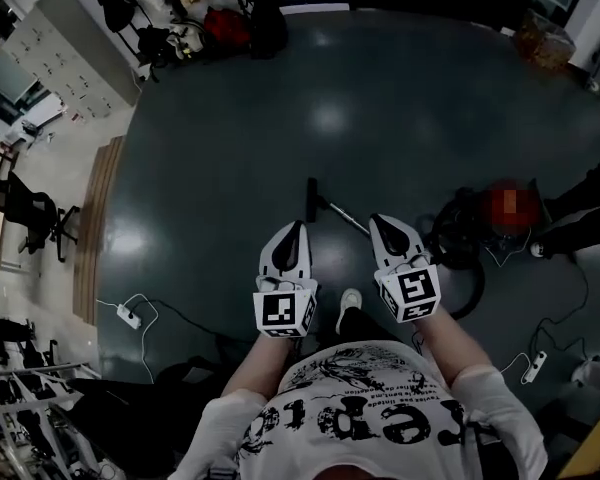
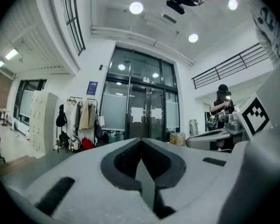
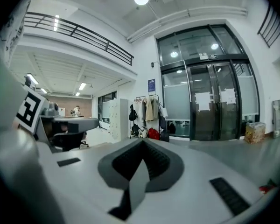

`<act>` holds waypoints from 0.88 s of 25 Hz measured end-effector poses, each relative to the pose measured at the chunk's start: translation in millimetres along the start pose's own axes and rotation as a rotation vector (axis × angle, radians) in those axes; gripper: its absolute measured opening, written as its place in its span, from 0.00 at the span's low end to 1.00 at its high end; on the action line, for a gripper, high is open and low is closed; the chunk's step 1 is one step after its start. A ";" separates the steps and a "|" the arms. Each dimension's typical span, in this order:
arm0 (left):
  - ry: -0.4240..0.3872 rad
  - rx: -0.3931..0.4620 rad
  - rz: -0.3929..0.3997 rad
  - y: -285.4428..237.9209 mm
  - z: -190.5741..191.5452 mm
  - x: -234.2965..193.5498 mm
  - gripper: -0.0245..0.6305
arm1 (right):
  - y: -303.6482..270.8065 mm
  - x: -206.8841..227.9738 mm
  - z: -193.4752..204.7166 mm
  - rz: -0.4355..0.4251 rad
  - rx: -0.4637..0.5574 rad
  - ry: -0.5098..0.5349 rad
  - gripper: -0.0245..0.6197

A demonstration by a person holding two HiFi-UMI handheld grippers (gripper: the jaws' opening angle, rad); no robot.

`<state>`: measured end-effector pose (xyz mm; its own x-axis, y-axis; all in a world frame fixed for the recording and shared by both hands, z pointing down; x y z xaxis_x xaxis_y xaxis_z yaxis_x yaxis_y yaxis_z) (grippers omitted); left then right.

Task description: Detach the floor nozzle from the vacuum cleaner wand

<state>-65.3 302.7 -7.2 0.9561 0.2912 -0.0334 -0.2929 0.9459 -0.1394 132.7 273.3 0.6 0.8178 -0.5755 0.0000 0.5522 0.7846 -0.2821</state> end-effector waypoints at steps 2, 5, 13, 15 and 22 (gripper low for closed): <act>-0.016 0.019 0.003 37.7 -3.1 4.0 0.04 | 25.1 -19.5 1.9 0.043 0.002 0.018 0.04; -0.016 0.028 0.021 92.6 2.7 15.2 0.04 | 63.3 -49.9 10.5 0.111 -0.001 0.041 0.04; 0.023 0.030 0.010 176.6 12.3 33.4 0.04 | 139.0 -105.8 14.6 0.113 0.052 0.053 0.04; 0.028 0.051 0.021 186.5 7.8 39.5 0.04 | 151.9 -111.9 18.2 0.098 0.061 0.053 0.04; 0.032 0.089 0.032 208.8 -12.2 49.4 0.04 | 173.3 -122.7 20.4 0.058 0.063 0.088 0.04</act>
<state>-79.2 512.8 -50.0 0.9457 0.3177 -0.0685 -0.3212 0.9457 -0.0495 131.4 484.5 -28.7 0.8326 -0.5449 -0.0991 0.5162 0.8283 -0.2181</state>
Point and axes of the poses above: the fingertips, and each gripper's own axes: y backward along the fingers, x to its right, z out of its underside, the point moved 7 cm from there along y, backward along the fingers, and after that the axes turned 7 degrees about -x, right-handed, at the moved point
